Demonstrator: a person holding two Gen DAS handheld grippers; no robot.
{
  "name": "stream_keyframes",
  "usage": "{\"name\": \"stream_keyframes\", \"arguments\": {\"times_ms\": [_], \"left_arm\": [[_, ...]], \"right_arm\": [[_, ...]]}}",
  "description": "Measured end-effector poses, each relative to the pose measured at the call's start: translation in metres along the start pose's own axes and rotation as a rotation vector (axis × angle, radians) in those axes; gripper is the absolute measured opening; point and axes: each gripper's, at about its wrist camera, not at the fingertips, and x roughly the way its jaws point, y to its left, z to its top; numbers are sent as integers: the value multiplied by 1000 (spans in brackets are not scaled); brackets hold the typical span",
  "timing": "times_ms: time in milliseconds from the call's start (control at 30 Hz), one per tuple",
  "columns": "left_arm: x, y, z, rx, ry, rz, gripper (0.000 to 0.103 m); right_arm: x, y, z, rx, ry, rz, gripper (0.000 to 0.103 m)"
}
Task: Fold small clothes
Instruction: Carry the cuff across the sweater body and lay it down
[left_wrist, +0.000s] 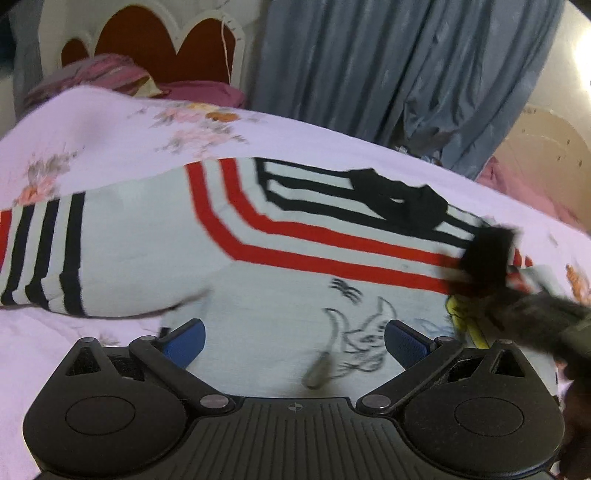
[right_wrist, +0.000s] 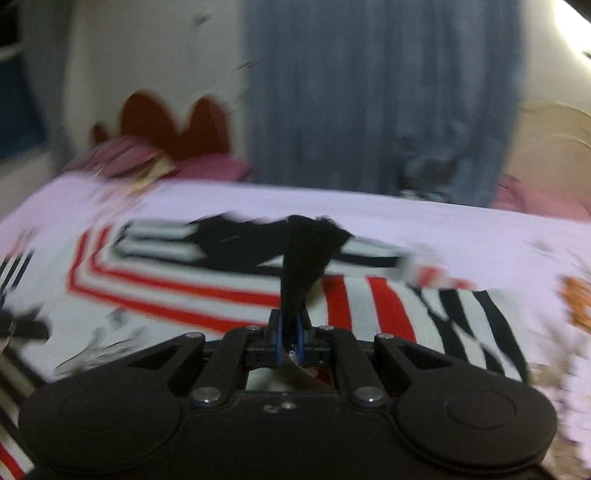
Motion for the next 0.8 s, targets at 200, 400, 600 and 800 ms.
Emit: {"name": "stream_keyframes", "arguments": {"times_ms": [200, 400, 600, 800], "left_arm": [[13, 32, 0, -23, 3, -31, 102], [28, 30, 5, -33, 0, -97, 102], [49, -2, 13, -64, 26, -209, 102], [72, -36, 13, -48, 76, -241, 80]], "right_arm": [[38, 58, -13, -101, 79, 27, 7], [40, 73, -25, -139, 70, 7, 11], [27, 66, -18, -101, 50, 9, 42], [-26, 25, -19, 26, -61, -79, 25]]}}
